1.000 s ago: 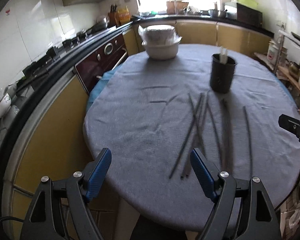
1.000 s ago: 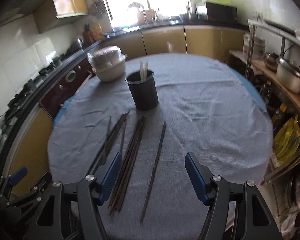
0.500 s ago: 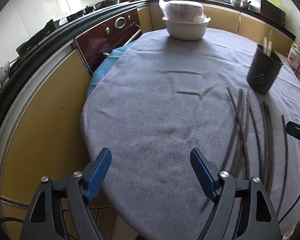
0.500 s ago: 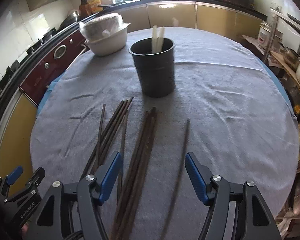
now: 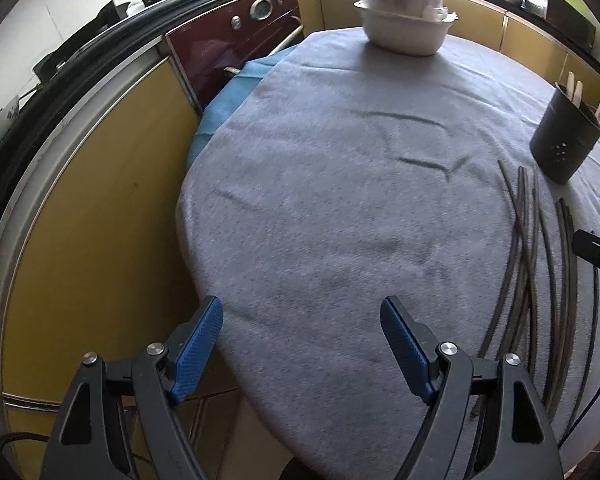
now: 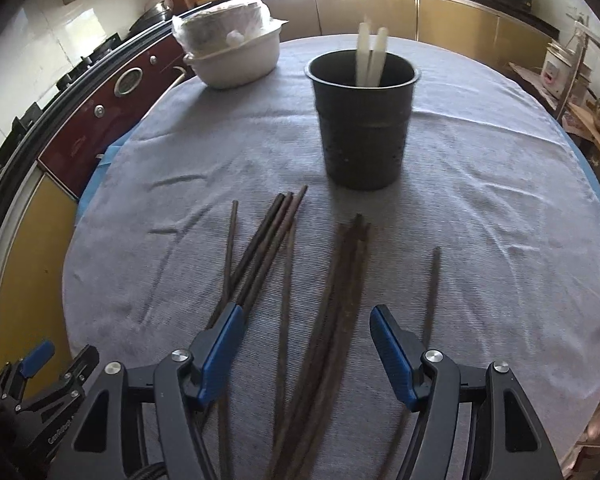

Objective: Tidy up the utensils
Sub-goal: 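Move both grippers toward the dark chopsticks lying on the cloth, then close the left gripper on a dark chopstick while the right gripper grasps another chopstick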

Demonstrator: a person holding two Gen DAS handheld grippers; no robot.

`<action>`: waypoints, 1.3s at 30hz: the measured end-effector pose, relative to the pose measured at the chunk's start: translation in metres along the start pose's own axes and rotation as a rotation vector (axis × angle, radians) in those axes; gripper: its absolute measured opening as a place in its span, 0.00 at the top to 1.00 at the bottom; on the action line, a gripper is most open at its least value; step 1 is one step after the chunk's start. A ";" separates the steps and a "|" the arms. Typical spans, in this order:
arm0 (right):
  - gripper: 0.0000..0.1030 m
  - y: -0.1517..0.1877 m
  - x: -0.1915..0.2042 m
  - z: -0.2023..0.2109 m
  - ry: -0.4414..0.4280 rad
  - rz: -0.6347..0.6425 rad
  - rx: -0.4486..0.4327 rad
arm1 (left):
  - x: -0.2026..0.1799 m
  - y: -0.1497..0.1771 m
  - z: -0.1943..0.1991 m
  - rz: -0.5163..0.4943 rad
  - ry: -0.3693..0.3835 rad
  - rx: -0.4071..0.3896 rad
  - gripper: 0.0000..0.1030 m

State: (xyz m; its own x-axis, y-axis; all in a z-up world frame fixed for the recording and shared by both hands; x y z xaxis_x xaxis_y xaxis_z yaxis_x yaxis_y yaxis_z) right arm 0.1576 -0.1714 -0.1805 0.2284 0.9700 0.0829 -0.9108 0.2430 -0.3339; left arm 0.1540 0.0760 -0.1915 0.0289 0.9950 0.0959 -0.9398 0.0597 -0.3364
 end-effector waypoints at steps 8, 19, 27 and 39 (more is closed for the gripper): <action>0.33 -0.001 0.023 -0.012 -0.024 0.031 0.016 | 0.032 0.009 -0.003 0.055 -0.032 0.004 0.21; 0.33 0.007 0.066 -0.014 -0.050 0.111 0.027 | 0.073 0.010 0.012 0.122 -0.072 -0.048 0.21; 0.33 0.016 0.087 -0.006 -0.053 0.158 0.019 | 0.082 0.020 0.013 0.148 -0.059 -0.041 0.21; 0.42 0.000 -0.062 0.019 -0.004 -0.155 0.014 | -0.033 -0.035 0.008 -0.081 0.217 -0.004 0.21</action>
State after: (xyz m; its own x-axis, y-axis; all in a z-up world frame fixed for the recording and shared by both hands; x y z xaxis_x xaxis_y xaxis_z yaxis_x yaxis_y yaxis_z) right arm 0.1370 -0.2318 -0.1675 0.3657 0.9207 0.1361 -0.8692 0.3902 -0.3037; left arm 0.1829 0.0406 -0.1751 0.1772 0.9808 -0.0812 -0.9302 0.1400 -0.3394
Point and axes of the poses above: each gripper's, at about its wrist camera, not at the fingertips, and z roughly against the way its jaws point, x to its left, y to its underside, the point moved 10 cm from there along -z, roughly the way its jaws point, and after that the axes turned 4 degrees about x, right-handed, at the moved point
